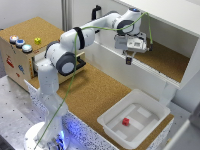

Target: Place the grasped purple block inside the right cabinet

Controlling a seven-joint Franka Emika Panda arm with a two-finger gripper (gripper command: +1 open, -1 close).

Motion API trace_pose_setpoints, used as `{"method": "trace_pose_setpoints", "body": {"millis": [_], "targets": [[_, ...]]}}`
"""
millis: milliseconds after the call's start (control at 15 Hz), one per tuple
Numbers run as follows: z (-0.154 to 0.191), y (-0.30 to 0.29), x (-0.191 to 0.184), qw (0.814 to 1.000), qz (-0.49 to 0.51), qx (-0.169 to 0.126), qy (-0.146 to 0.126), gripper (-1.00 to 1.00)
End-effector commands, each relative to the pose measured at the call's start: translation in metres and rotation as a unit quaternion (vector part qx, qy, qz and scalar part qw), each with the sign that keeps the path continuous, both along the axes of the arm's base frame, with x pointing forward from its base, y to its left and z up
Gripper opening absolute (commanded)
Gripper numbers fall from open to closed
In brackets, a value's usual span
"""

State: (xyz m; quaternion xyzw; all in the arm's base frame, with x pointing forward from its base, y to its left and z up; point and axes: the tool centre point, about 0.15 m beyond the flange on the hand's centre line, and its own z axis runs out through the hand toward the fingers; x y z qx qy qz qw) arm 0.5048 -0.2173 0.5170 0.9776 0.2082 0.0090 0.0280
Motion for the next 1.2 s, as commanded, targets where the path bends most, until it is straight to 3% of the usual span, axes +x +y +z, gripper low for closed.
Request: {"method": "trace_pose_setpoints", "body": {"millis": [0, 333, 667, 933, 1133], "targets": [[0.009, 0.001, -0.005, 0.992, -0.074, -0.001, -0.098, -1.0], [-0.017, -0.009, 0.011, 0.978, -0.128, 0.007, -0.167, -1.0], [-0.018, -0.009, 0.017, 0.962, -0.119, -0.021, -0.243, -1.0], [-0.023, -0.011, 0.031, 0.952, -0.112, -0.043, -0.281, -1.0], [-0.035, -0.015, 0.049, 0.953, -0.119, 0.001, -0.278, -1.0]]}}
